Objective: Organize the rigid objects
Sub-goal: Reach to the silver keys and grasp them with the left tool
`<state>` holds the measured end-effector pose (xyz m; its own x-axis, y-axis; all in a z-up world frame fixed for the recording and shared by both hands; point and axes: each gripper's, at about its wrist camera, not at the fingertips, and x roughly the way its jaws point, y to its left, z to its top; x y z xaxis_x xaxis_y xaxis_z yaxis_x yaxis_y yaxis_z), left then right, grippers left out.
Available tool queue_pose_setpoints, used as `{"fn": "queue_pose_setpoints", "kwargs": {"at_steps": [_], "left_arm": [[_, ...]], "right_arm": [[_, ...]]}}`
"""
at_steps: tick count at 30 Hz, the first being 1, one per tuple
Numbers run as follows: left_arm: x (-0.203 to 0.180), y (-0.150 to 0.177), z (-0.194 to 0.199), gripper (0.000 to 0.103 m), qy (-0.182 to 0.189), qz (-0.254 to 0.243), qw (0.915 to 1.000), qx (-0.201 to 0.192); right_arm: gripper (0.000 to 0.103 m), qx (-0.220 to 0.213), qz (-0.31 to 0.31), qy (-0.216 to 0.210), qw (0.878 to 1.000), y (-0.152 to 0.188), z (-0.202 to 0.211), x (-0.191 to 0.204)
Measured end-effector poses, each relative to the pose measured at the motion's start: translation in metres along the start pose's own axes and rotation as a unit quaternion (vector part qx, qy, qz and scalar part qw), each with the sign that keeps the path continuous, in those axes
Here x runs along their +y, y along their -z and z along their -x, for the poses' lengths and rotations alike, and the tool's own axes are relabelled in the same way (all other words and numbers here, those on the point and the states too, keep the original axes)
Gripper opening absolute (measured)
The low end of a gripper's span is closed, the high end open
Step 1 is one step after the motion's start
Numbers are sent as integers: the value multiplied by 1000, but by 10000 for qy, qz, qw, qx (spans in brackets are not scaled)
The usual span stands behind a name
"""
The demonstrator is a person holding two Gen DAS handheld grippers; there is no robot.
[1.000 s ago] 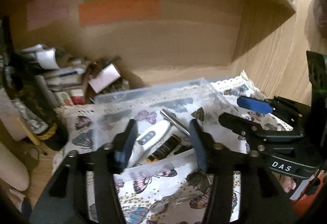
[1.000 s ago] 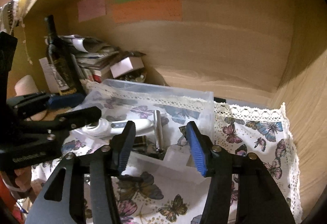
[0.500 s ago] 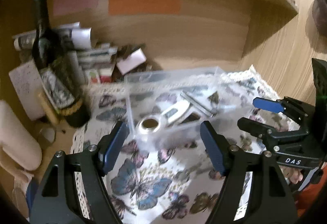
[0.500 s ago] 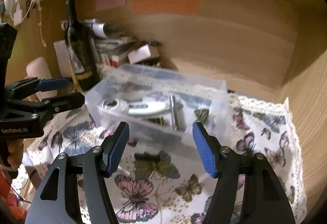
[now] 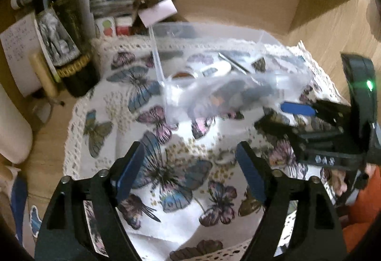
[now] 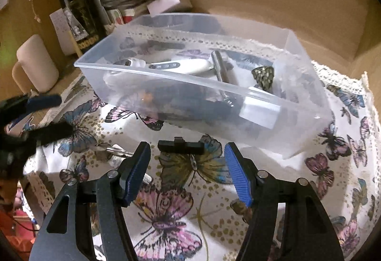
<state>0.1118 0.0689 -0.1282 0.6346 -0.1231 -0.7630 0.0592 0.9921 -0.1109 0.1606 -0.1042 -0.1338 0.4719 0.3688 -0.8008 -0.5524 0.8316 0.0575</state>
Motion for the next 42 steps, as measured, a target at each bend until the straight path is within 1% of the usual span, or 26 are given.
{"fn": "queue_pose_setpoints", "kwargs": {"at_steps": [2, 4, 7, 8, 11, 18, 20, 26, 30, 34, 36, 38, 39, 40, 42], "left_arm": [[-4, 3, -3, 87, 10, -58, 9999, 104], [-9, 7, -5, 88, 36, -113, 9997, 197], [-15, 12, -10, 88, 119, -126, 9992, 349], [-16, 13, -12, 88, 141, -122, 9991, 387], [-22, 17, -16, 88, 208, -101, 9984, 519], [-50, 17, -31, 88, 286, -204, 9964, 777], [-59, 16, -35, 89, 228, -264, 9961, 804], [-80, 7, -52, 91, 0, -361, 9962, 792], [-85, 3, -61, 91, -226, -255, 9970, 698], [-90, 2, -65, 91, -401, -294, 9968, 621], [-92, 2, -65, 88, -408, -332, 9970, 568], [-94, 1, -63, 78, -364, -379, 9973, 516], [-95, 1, -62, 72, -347, -399, 9974, 493], [-96, 0, -60, 61, -310, -444, 9975, 447], [-97, -1, -57, 61, -315, -509, 9974, 404]], "right_arm": [[60, 78, -41, -5, 10000, -3, -7, 0], [56, 140, -20, -13, 9999, -4, -11, 0], [41, 212, 72, -3, 9997, -5, -18, 6], [41, 216, 123, 62, 9997, -5, -19, 9], [41, 133, 140, 31, 9998, -3, -13, 11], [41, -329, 27, 90, 9994, 9, 28, 3], [41, -441, -15, 116, 9990, 13, 39, -1], [41, -742, -216, 106, 9970, 22, 66, -33], [41, -867, -300, 33, 9958, 23, 71, -47], [41, -922, -308, -35, 9953, 24, 72, -49], [41, -938, -321, -76, 9950, 24, 72, -50], [41, -953, -326, -99, 9949, 24, 72, -50], [41, -961, -327, -104, 9948, 24, 73, -50], [41, -968, -328, -105, 9947, 24, 73, -49], [41, -979, -333, -110, 9946, 24, 73, -48]]}}
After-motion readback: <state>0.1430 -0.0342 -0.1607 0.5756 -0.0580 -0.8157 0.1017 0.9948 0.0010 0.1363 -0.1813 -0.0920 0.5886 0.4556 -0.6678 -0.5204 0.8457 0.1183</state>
